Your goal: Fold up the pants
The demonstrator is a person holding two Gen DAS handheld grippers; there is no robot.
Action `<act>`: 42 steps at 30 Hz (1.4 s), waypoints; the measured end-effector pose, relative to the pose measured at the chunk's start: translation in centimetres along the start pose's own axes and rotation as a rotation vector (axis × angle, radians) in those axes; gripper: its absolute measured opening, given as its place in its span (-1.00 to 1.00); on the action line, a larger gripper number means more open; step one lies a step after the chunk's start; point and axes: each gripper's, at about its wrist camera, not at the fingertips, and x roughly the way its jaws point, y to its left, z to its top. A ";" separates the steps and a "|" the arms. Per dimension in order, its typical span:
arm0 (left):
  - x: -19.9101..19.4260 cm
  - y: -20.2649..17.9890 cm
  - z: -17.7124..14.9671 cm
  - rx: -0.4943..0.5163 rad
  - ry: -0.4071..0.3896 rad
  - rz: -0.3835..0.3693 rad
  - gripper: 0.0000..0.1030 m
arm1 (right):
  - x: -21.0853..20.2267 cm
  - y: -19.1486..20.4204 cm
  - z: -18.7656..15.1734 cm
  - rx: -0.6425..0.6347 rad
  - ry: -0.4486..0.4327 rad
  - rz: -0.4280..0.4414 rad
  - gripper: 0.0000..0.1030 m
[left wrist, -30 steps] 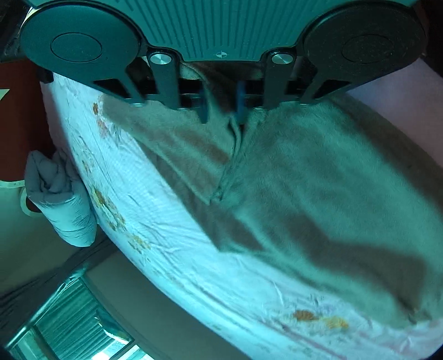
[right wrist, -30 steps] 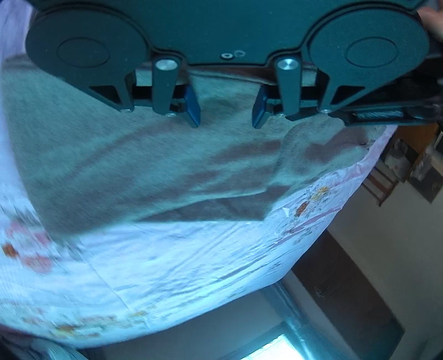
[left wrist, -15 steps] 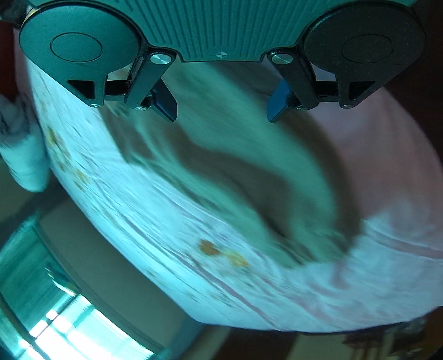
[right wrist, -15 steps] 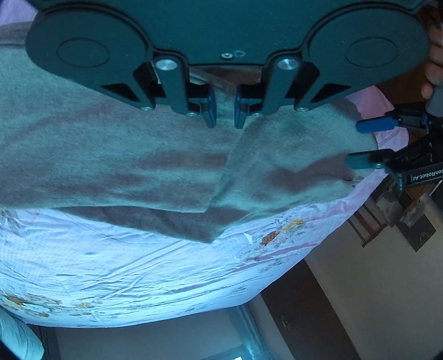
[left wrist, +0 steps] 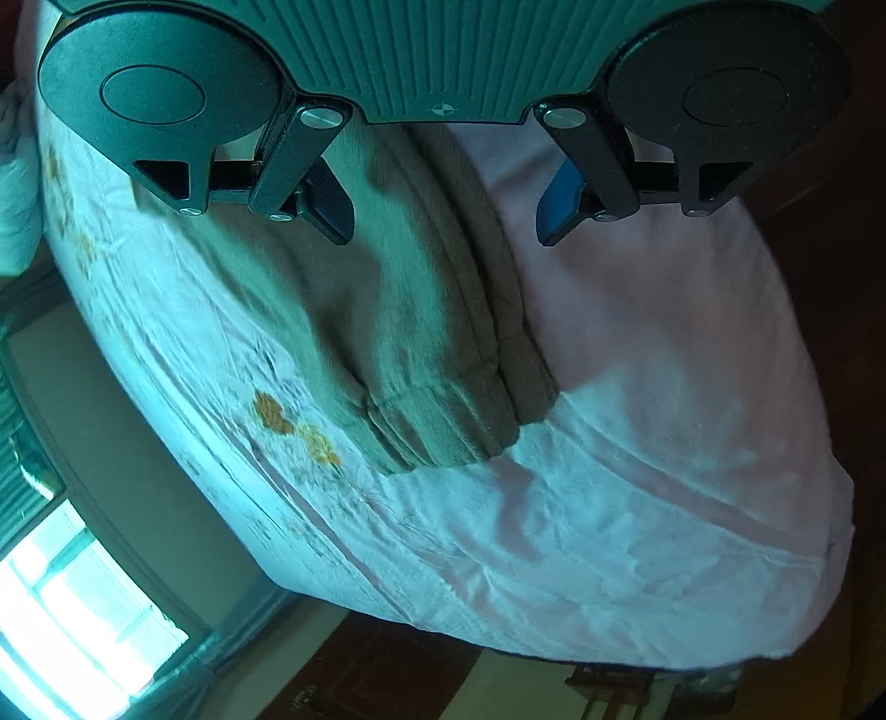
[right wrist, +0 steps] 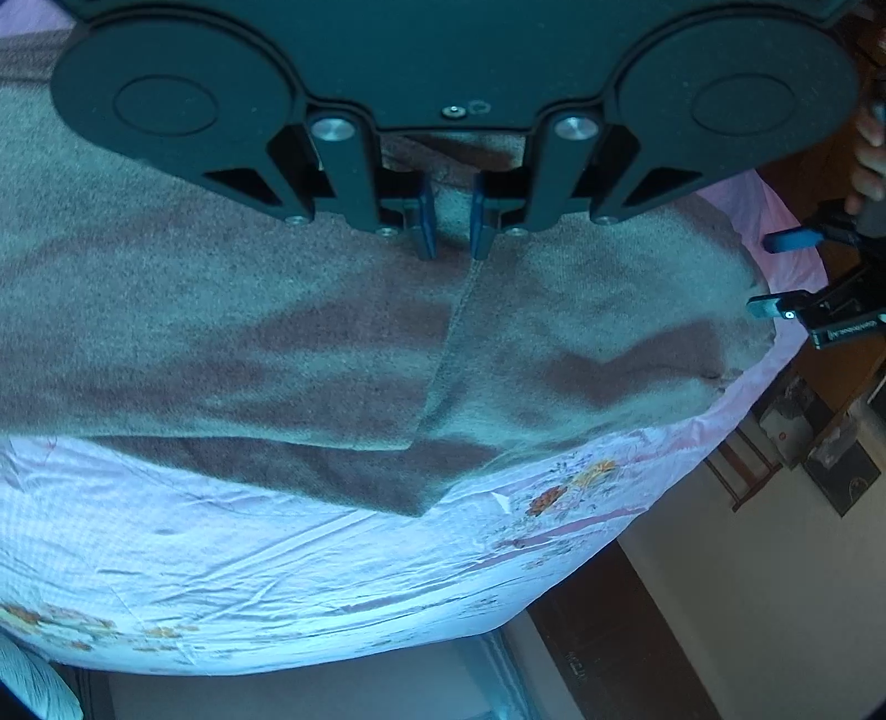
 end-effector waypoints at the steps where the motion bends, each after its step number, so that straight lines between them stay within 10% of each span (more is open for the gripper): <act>1: 0.5 0.2 0.3 -0.013 0.002 0.000 0.39 | 0.0 0.1 0.0 -0.003 0.000 -0.002 -0.89; 12: 3.6 1.6 2.1 -0.098 -0.042 -0.054 0.37 | 0.1 0.2 0.0 0.000 0.000 -0.012 -0.88; 14: 3.8 1.6 2.0 -0.107 -0.049 -0.058 -0.04 | 0.1 0.2 0.0 0.000 0.001 -0.013 -0.88; 21: 3.0 1.5 1.5 -0.125 -0.086 -0.074 -0.33 | 0.2 0.2 0.0 0.000 0.001 -0.015 -0.88; 42: -4.0 -8.4 1.3 0.241 -0.224 -0.294 -0.42 | 0.4 1.9 0.0 -0.114 0.010 -0.092 -0.88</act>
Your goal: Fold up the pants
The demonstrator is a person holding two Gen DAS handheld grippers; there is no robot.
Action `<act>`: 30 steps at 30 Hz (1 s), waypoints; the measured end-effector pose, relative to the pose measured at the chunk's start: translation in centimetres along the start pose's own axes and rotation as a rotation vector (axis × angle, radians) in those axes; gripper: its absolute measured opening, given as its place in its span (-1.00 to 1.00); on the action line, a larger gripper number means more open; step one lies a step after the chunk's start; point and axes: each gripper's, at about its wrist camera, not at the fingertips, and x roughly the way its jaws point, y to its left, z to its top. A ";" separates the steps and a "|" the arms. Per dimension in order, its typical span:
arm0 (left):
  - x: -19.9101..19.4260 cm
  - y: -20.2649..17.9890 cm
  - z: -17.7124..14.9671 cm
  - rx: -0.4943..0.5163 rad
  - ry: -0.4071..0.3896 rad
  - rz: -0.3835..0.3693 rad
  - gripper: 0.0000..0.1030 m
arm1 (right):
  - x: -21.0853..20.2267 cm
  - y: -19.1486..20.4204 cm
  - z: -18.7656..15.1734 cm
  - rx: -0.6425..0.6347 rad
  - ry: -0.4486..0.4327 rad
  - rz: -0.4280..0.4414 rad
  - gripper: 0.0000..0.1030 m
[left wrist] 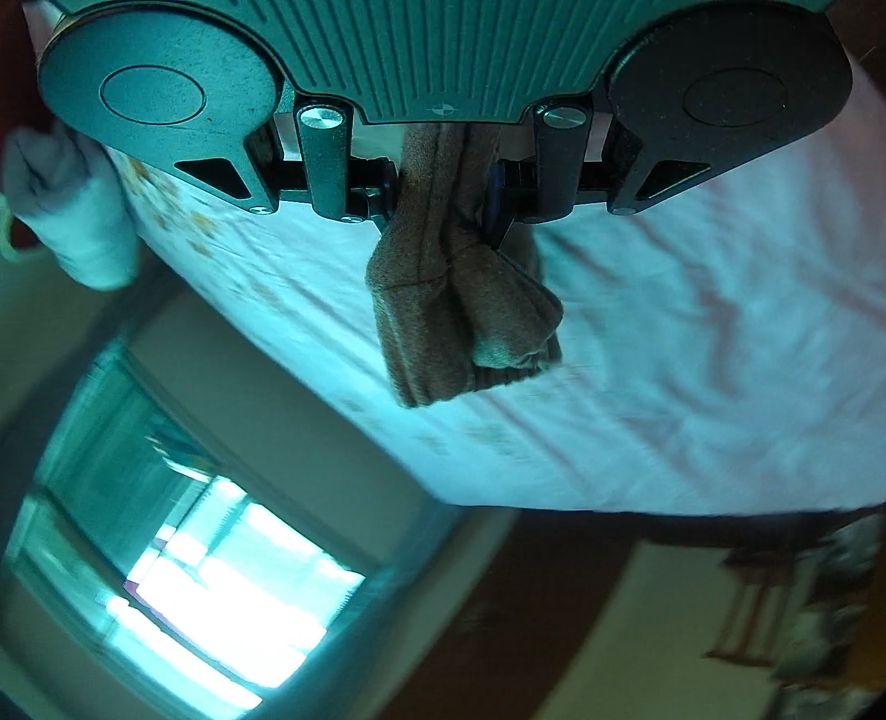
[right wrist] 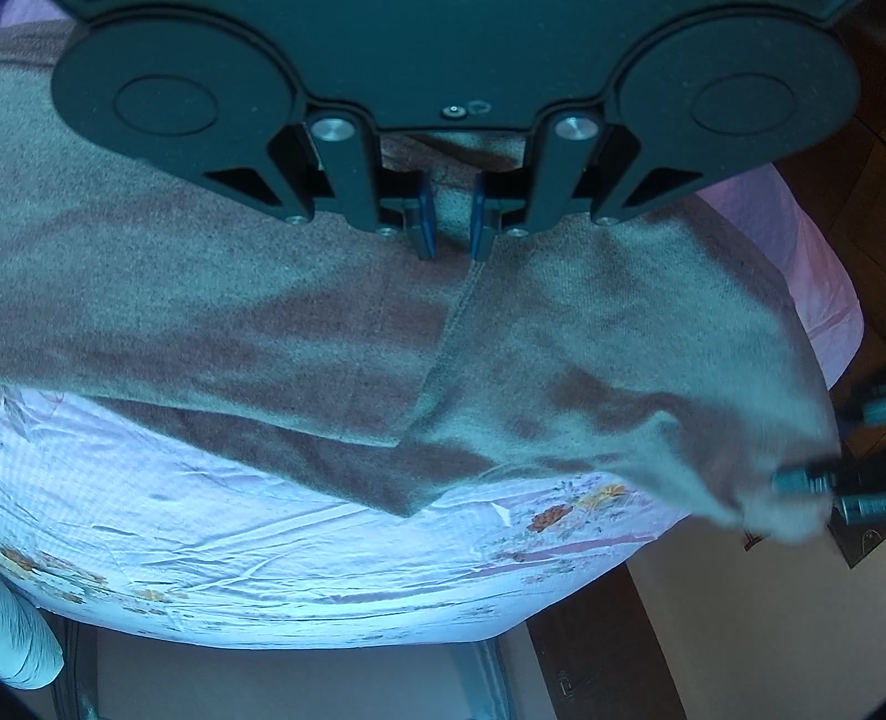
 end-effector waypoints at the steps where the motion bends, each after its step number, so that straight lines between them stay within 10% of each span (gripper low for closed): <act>1: -0.2 -0.9 0.0 0.018 0.003 -0.025 -0.42 | 0.0 0.1 0.0 -0.007 0.002 -0.003 -0.88; 17: -1.9 -14.1 -4.9 0.223 0.153 -0.300 -0.42 | -2.7 -0.9 0.2 -0.046 -0.052 -0.027 -0.61; 30: -1.5 -20.6 -14.4 0.407 0.313 -0.380 -0.43 | -9.8 -11.7 -2.3 0.208 -0.118 -0.131 -0.54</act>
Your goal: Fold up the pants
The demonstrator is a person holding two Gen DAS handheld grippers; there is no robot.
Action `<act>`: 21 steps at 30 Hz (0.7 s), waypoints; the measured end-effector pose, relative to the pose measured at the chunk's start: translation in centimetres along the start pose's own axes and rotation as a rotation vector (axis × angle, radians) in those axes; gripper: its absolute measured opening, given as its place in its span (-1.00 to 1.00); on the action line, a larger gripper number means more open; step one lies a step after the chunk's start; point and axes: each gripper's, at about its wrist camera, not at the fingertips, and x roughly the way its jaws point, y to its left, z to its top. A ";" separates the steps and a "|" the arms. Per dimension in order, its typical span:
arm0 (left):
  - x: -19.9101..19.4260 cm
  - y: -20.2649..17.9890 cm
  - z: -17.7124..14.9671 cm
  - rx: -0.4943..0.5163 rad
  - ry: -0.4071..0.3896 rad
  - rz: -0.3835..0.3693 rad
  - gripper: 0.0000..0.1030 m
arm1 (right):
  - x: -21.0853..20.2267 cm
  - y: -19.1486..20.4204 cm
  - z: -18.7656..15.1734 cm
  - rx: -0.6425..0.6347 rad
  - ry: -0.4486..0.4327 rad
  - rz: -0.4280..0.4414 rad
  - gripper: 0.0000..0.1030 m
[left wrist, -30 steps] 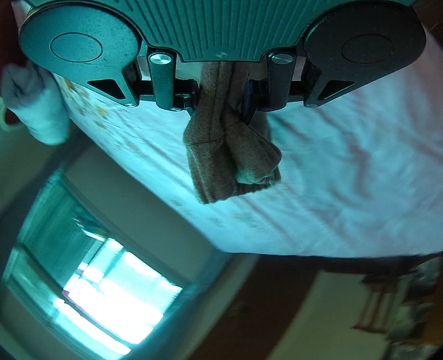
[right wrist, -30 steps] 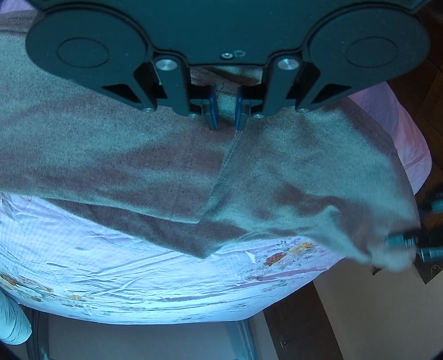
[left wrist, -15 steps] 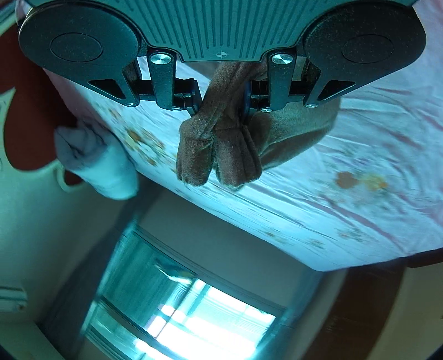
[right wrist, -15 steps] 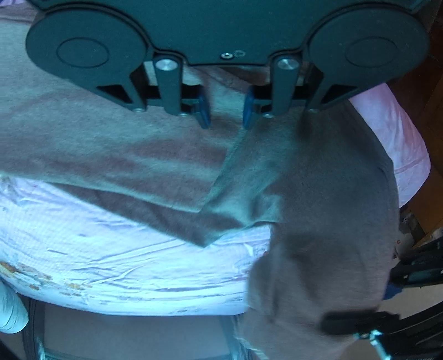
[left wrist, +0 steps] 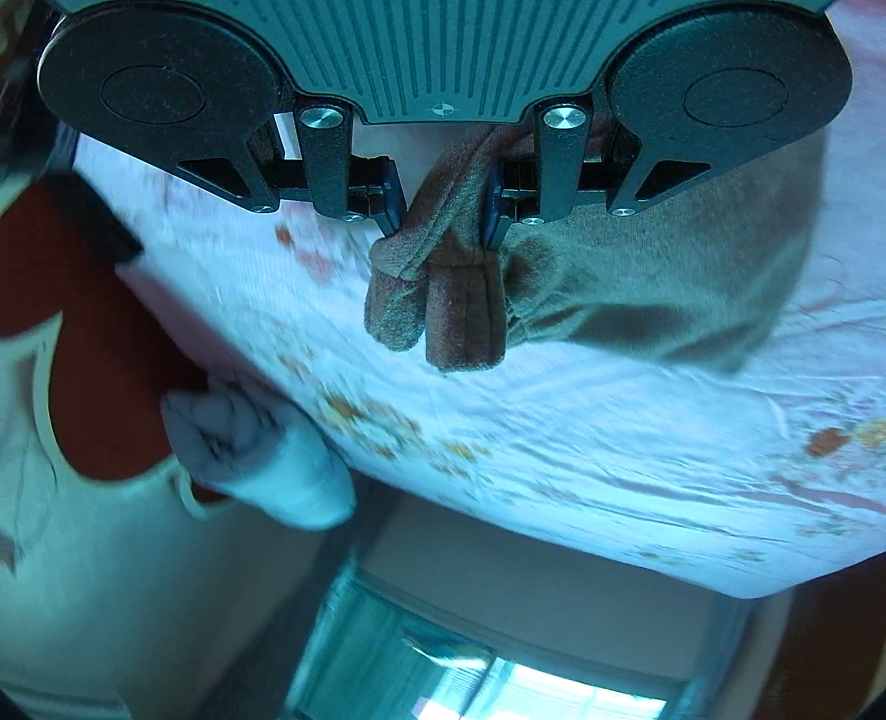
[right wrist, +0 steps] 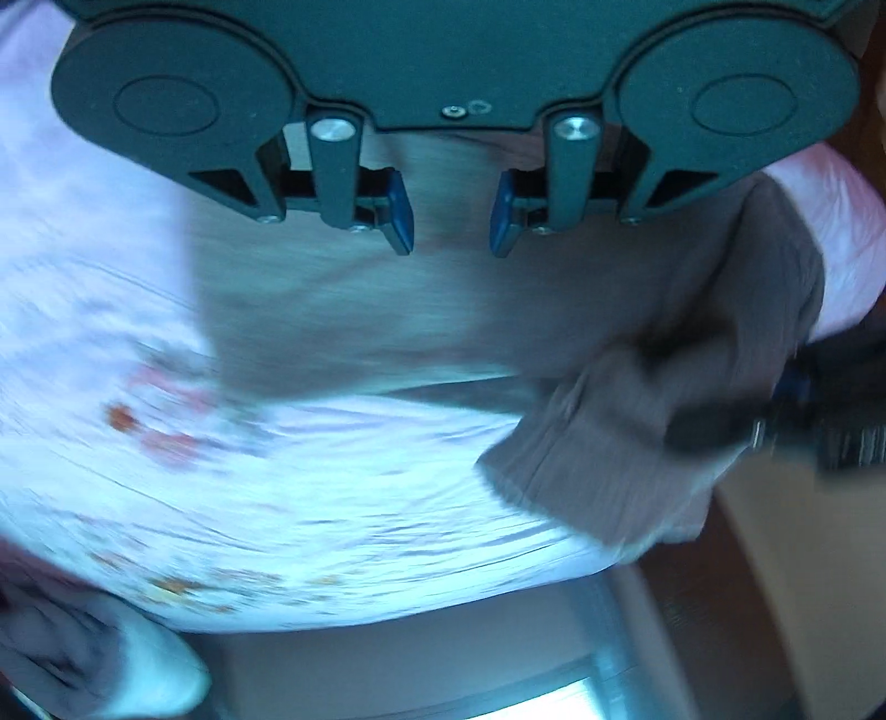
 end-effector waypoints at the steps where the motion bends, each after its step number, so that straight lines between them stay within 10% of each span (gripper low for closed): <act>1: 0.4 -0.7 -0.5 0.022 0.008 0.000 -0.43 | -0.3 -1.0 0.0 0.031 -0.008 -0.004 -0.54; 13: 2.5 -8.3 -1.9 0.191 0.042 -0.140 -0.63 | -1.7 -5.3 -0.2 0.098 -0.014 -0.073 -0.51; 21: 0.3 -2.9 -0.2 0.023 0.026 0.011 -0.63 | -2.4 -6.8 0.2 0.227 -0.035 0.051 -0.31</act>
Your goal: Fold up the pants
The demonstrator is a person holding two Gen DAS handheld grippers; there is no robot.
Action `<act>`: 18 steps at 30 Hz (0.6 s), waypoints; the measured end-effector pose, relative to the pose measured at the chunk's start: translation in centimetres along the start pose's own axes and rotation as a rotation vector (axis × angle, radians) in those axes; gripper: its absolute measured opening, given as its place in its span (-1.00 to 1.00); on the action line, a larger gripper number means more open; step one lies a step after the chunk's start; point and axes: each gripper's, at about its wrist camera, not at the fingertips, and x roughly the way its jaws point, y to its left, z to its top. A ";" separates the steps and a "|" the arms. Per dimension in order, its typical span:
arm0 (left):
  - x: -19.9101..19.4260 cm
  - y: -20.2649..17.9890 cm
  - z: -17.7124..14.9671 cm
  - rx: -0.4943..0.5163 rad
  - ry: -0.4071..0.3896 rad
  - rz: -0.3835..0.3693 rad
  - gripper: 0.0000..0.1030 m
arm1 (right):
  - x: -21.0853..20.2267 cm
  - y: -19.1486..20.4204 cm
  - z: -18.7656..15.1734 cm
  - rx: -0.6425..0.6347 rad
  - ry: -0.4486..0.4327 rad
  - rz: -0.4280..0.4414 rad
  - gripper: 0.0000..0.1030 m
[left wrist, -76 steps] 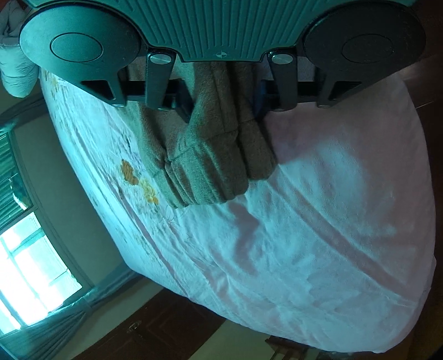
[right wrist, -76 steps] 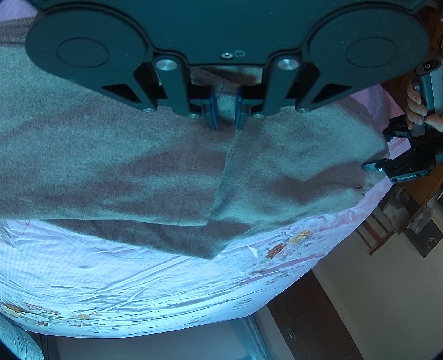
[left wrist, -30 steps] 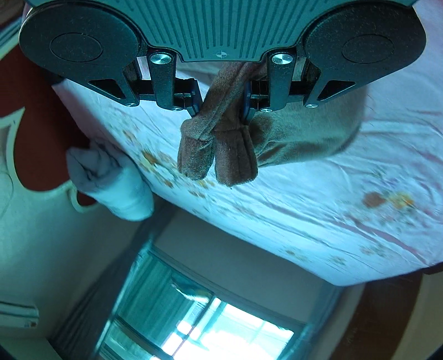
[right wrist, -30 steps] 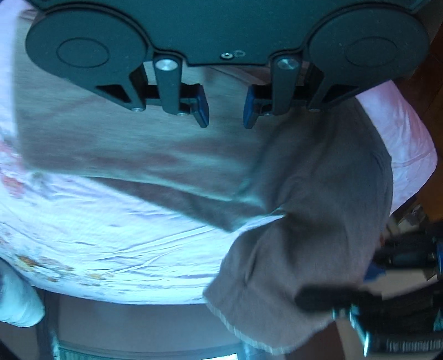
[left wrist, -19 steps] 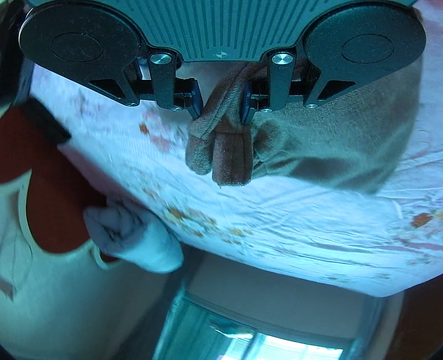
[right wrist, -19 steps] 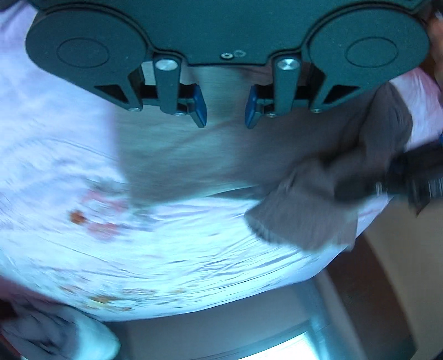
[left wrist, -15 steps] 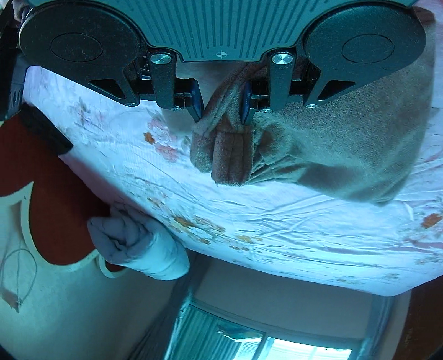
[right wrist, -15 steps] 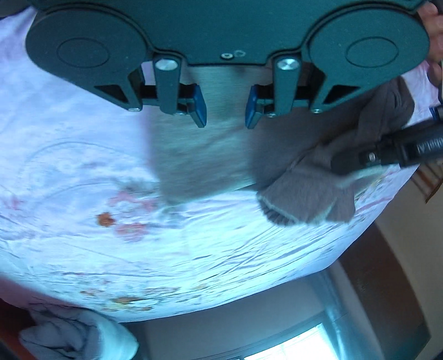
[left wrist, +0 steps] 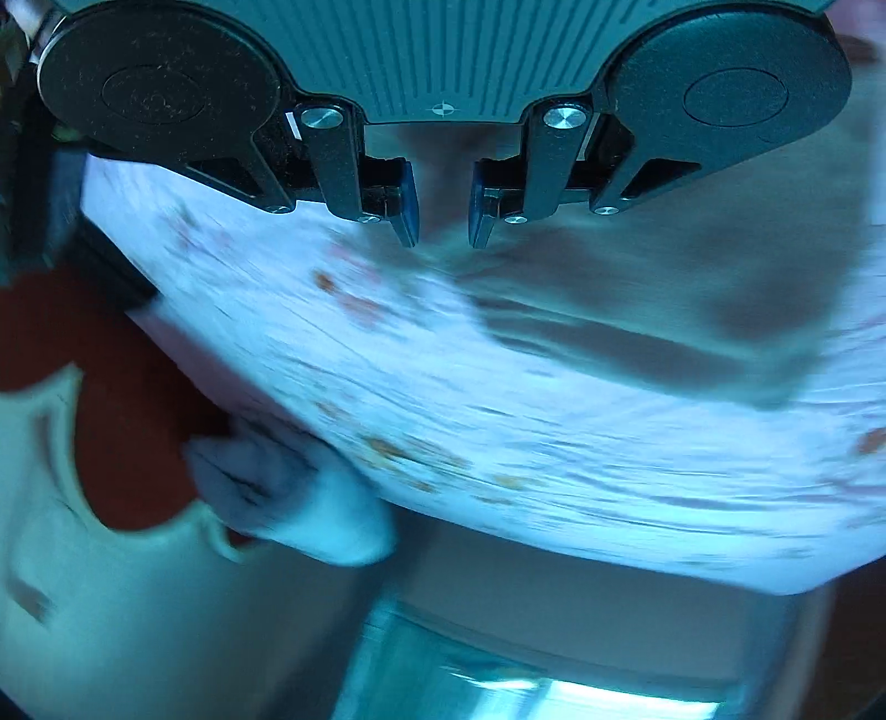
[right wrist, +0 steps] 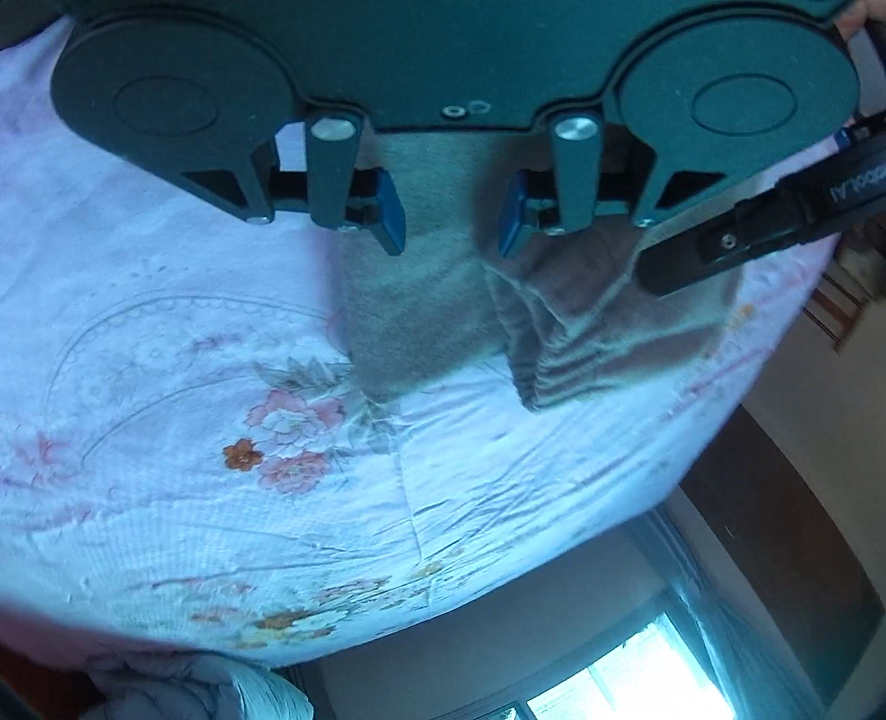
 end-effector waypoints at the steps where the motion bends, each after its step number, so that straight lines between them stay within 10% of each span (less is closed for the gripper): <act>1: -0.3 1.2 0.2 -0.015 -0.011 0.029 -0.63 | 0.3 -0.1 0.3 0.025 0.012 0.032 -0.24; 4: -1.2 4.4 1.2 -0.039 -0.026 0.111 -0.63 | 1.0 -0.2 0.7 0.107 0.022 0.129 0.29; 14: -0.6 10.4 0.8 -0.108 -0.001 0.233 -0.63 | 6.8 1.3 2.6 0.201 0.177 0.175 0.53; 16: -0.4 10.6 0.7 -0.112 0.003 0.233 -0.63 | 7.8 1.8 2.7 0.191 0.194 0.175 0.43; 18: -0.2 10.6 0.6 -0.118 0.008 0.230 -0.63 | 8.2 1.8 2.7 0.205 0.192 0.184 -0.13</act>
